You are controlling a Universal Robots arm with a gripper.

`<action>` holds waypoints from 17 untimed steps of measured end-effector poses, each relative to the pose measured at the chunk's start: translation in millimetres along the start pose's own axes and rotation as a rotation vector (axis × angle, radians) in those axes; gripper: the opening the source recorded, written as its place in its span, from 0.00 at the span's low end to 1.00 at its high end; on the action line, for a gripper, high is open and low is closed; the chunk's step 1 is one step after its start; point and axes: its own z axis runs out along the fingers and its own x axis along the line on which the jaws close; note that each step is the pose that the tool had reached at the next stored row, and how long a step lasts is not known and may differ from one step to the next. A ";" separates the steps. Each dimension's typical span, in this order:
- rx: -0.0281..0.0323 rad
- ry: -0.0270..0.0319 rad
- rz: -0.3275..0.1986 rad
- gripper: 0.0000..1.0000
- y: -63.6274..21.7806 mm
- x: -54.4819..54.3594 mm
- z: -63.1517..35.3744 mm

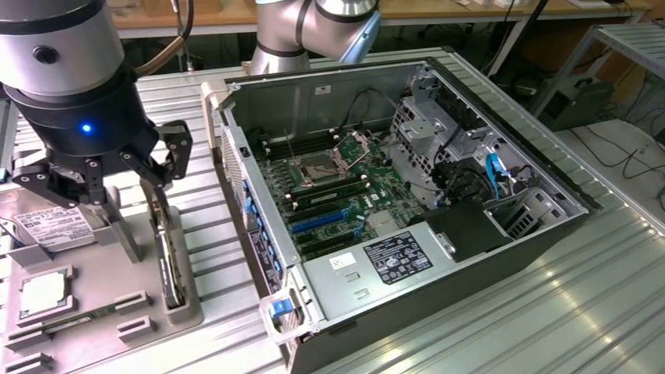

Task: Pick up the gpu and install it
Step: 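Pick up the gpu and move the gpu toward the slot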

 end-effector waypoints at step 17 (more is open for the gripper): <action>-0.0002 0.0004 0.000 0.61 -0.9 0.3 12.6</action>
